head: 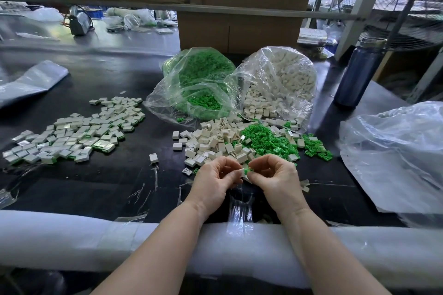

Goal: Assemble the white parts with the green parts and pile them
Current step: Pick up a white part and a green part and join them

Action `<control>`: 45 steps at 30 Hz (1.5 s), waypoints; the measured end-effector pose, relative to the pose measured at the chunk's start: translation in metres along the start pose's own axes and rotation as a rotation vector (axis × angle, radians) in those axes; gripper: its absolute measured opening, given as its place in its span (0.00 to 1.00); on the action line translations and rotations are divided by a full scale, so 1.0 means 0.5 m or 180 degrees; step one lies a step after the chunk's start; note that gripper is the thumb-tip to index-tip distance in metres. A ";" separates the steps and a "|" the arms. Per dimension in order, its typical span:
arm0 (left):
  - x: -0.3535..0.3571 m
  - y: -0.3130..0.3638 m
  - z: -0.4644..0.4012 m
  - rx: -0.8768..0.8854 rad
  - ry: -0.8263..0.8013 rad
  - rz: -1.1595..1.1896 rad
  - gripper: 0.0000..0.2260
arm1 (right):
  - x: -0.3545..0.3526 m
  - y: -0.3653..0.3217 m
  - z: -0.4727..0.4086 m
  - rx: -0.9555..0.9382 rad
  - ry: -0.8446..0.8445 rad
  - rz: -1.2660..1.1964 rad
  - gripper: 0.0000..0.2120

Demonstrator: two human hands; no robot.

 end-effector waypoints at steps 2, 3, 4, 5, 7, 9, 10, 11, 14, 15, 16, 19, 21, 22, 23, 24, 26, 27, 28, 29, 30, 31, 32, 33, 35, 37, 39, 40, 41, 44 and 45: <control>0.001 0.000 -0.001 -0.0008 0.0004 0.0002 0.06 | -0.001 0.000 0.000 0.0028 0.0032 0.0016 0.12; 0.001 0.000 -0.002 -0.0011 0.0003 0.0005 0.06 | -0.001 0.001 0.001 0.0058 0.0053 -0.0001 0.12; 0.001 0.000 -0.002 -0.0016 -0.0002 0.0002 0.06 | 0.000 0.003 0.001 0.0094 0.0063 -0.0032 0.12; 0.001 -0.001 -0.002 -0.0020 -0.0009 0.0001 0.06 | 0.001 0.004 0.001 0.0131 0.0056 -0.0064 0.11; 0.002 -0.001 -0.002 -0.0032 -0.0032 0.0023 0.06 | 0.003 0.005 0.002 0.0184 0.0016 -0.0119 0.11; 0.001 0.000 -0.001 -0.0037 -0.0045 0.0045 0.06 | 0.005 0.005 0.002 0.0185 -0.0013 -0.0146 0.10; 0.001 0.001 0.000 -0.0028 -0.0044 0.0055 0.06 | 0.004 0.005 0.003 0.0173 -0.0014 -0.0137 0.09; 0.001 0.003 0.001 -0.0017 -0.0041 0.0072 0.06 | 0.004 0.006 0.002 0.0167 -0.0016 -0.0110 0.09; 0.000 0.006 0.004 -0.0020 -0.0044 0.0170 0.06 | 0.005 0.013 0.002 0.0221 -0.0030 -0.0059 0.08; 0.000 0.006 0.004 -0.0021 -0.0044 0.0177 0.06 | 0.006 0.015 0.002 0.0244 -0.0028 -0.0068 0.08; -0.001 0.007 0.005 -0.0019 -0.0040 0.0162 0.06 | 0.006 0.017 0.003 0.0262 -0.0025 -0.0086 0.08; -0.002 0.009 0.007 -0.0014 -0.0024 0.0108 0.05 | 0.007 0.017 0.004 0.0275 -0.0048 -0.0229 0.07; -0.001 0.010 0.008 -0.0012 -0.0021 0.0109 0.05 | 0.010 0.014 0.005 0.0264 -0.0098 -0.0305 0.07; -0.001 0.010 0.009 -0.0013 -0.0019 0.0104 0.05 | 0.011 0.013 0.005 0.0256 -0.0116 -0.0312 0.07; -0.001 0.010 0.008 -0.0017 -0.0015 0.0091 0.05 | 0.012 0.012 0.004 0.0245 -0.0125 -0.0299 0.07; -0.001 0.010 0.008 -0.0019 -0.0010 0.0071 0.06 | 0.012 0.011 0.004 0.0231 -0.0127 -0.0272 0.08; 0.000 0.011 0.009 -0.0014 -0.0011 0.0042 0.06 | 0.012 0.010 0.004 0.0202 -0.0126 -0.0211 0.08; 0.001 0.011 0.009 -0.0010 -0.0013 0.0034 0.06 | 0.012 0.010 0.004 0.0188 -0.0125 -0.0188 0.08; 0.001 0.011 0.009 -0.0007 -0.0014 0.0030 0.06 | 0.012 0.010 0.004 0.0171 -0.0123 -0.0165 0.08; 0.001 0.011 0.010 -0.0006 -0.0018 0.0034 0.05 | 0.012 0.010 0.003 0.0153 -0.0119 -0.0137 0.08; 0.001 0.011 0.010 -0.0006 -0.0024 0.0040 0.05 | 0.011 0.010 0.003 0.0137 -0.0116 -0.0106 0.08; 0.001 0.011 0.010 -0.0005 -0.0027 0.0037 0.05 | 0.011 0.011 0.002 0.0125 -0.0113 -0.0081 0.07; 0.001 0.012 0.010 0.0000 -0.0020 0.0018 0.05 | 0.011 0.012 0.001 0.0119 -0.0112 -0.0069 0.06; 0.000 0.014 0.010 0.0008 -0.0009 -0.0003 0.05 | 0.011 0.012 0.001 0.0115 -0.0113 -0.0071 0.06; -0.001 0.016 0.010 0.0021 0.0008 -0.0001 0.05 | 0.012 0.013 0.001 0.0102 -0.0116 -0.0075 0.06; -0.003 0.015 0.011 0.0013 0.0022 0.0020 0.05 | 0.011 0.013 0.000 0.0082 -0.0099 -0.0059 0.07; -0.004 0.014 0.011 0.0001 0.0022 0.0054 0.05 | 0.010 0.014 0.000 0.0075 -0.0066 0.0010 0.07; -0.004 0.014 0.011 -0.0004 0.0023 0.0082 0.05 | 0.009 0.015 0.000 0.0084 -0.0049 0.0051 0.08; -0.005 0.013 0.011 -0.0013 0.0028 0.0108 0.05 | 0.009 0.016 0.000 0.0103 -0.0041 0.0081 0.08; -0.006 0.013 0.012 -0.0033 0.0048 0.0129 0.04 | 0.011 0.019 0.002 0.0160 -0.0099 0.0103 0.08; -0.006 0.013 0.012 -0.0031 0.0054 0.0106 0.04 | 0.013 0.019 0.002 0.0169 -0.0126 0.0127 0.08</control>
Point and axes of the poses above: each hand's wrist, its own z-axis away from the middle knuckle, its own x-axis out of the palm, y = z × x, the point moved 8 cm from there along -z, towards the middle knuckle, and after that the axes turned 9 degrees about -x, right-handed, at the moved point
